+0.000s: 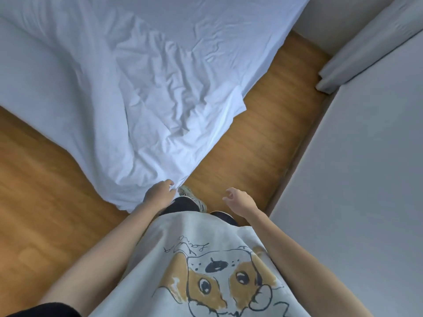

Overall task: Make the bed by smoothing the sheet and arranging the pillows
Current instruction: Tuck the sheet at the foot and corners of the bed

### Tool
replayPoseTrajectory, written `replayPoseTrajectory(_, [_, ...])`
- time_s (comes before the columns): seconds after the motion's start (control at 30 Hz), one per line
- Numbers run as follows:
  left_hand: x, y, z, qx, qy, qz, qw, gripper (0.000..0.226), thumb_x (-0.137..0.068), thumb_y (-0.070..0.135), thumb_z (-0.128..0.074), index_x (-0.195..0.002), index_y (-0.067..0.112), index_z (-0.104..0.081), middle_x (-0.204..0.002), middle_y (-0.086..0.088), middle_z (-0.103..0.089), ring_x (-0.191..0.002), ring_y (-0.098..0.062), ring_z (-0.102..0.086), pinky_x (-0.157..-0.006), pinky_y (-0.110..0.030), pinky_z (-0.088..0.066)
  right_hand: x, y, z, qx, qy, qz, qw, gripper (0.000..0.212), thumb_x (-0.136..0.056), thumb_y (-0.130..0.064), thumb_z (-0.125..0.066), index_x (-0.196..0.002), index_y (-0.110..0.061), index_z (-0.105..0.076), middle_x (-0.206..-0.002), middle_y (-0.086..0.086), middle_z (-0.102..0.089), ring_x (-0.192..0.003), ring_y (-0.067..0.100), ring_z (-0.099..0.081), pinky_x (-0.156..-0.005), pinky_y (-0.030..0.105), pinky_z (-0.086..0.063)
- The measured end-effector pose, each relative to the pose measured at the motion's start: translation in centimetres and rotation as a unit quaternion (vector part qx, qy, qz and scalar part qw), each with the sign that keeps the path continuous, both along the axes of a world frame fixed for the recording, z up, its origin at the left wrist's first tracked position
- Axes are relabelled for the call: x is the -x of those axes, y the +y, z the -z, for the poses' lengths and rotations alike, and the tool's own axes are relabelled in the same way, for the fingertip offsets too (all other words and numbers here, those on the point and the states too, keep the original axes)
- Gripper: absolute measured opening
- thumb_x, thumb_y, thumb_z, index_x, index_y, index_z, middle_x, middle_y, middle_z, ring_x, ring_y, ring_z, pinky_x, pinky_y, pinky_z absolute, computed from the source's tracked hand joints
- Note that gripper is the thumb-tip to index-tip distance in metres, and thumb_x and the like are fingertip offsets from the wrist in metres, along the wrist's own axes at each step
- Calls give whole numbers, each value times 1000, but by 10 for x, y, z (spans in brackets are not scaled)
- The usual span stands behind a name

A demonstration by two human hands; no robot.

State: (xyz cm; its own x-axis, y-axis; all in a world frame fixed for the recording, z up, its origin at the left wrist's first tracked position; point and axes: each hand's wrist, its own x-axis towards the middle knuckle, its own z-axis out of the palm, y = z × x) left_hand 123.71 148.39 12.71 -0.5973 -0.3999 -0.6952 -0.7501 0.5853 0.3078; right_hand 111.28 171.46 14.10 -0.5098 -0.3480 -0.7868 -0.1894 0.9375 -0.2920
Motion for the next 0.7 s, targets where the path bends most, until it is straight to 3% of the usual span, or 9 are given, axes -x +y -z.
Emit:
replayPoseTrajectory(0.23, [9, -75, 0, 14, -7, -65, 998, 38, -98, 28, -39, -134, 17, -47, -135, -6, -53, -117, -25, -51, -90, -34, -44, 57, -109, -1, 6, -10, -84, 996, 45, -97, -33, -47, -139, -17, -46, -131, 5, -58, -113, 24, -58, -89, 34, -48])
replayPoseTrajectory(0.4, [-17, -119, -6, 16, -15, -185, 983, 41, -98, 29, -41, -136, 14, -47, -137, -7, -51, -119, -25, -52, -91, -35, -43, 72, -195, -7, 36, -18, -196, 980, 44, -96, -34, -49, -137, -17, -47, -132, 4, -57, -118, 23, -54, -93, 34, -43])
replayPoseTrajectory(0.53, [-39, -139, -1, 24, -32, -280, 959, 39, -98, 26, -43, -134, 12, -49, -132, -11, -56, -113, -27, -55, -85, -34, -46, 83, -252, 0, 30, -36, -303, 952, 44, -97, -34, -48, -139, -20, -44, -132, 3, -56, -121, 22, -51, -99, 36, -41])
replayPoseTrajectory(0.7, [-50, -155, 30, 23, -34, -401, 915, 37, -99, 26, -43, -133, 12, -49, -130, -11, -56, -110, -29, -56, -84, -37, -46, 98, -320, 23, 18, -39, -456, 889, 44, -98, -33, -47, -139, -19, -44, -131, 7, -55, -123, 25, -48, -99, 37, -40])
